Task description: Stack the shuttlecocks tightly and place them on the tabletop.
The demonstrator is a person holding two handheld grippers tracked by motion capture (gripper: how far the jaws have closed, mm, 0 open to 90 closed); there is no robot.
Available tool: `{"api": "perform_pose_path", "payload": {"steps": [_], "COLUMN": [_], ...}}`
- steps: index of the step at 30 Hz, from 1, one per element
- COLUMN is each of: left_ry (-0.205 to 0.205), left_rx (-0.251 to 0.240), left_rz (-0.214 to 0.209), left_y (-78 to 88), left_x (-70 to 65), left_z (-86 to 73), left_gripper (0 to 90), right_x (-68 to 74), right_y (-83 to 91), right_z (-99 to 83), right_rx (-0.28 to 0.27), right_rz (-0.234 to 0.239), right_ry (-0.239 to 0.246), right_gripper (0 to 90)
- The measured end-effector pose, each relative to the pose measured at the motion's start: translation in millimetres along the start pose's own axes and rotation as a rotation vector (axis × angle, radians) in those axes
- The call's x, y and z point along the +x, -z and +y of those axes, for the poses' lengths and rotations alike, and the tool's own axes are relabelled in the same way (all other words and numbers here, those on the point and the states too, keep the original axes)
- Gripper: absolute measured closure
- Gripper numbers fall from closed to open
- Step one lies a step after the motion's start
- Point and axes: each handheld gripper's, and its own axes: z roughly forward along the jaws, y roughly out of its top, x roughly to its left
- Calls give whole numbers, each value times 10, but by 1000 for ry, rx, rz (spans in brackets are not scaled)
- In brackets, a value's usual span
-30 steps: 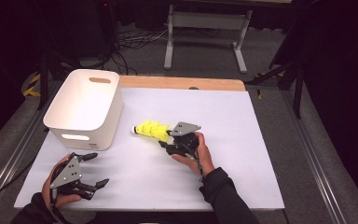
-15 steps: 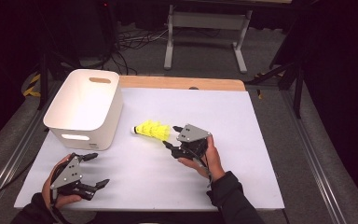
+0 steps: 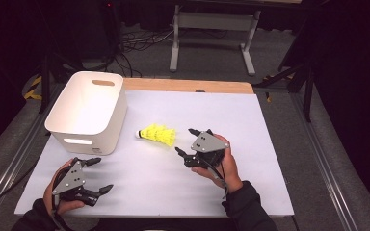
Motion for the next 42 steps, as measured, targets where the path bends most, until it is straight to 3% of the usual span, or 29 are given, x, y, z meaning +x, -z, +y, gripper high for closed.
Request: {"api": "perform_pose_path", "payload": {"steps": [10,24,37,42], "left_ry": [7,1,3,3], "left_rx": [0,6,2,2], "left_rz": [0,6,11,12], "left_y": [2,0,3,4], "left_x": [11,16,11,12], "left_z": [-9,-9,-7,-6], "left_gripper": [73,73,73,73], "right_x": [-23,-57,-67,-67], "right_y": [155,407,615,690], "right_z": [-39,-232,-467,-586], "right_rx": [17,24,71,52], "right_rz": [-42,-96,-100,-108], "right_ry": [32,34,0,-17], "right_gripper": [251,200,140,137]}}
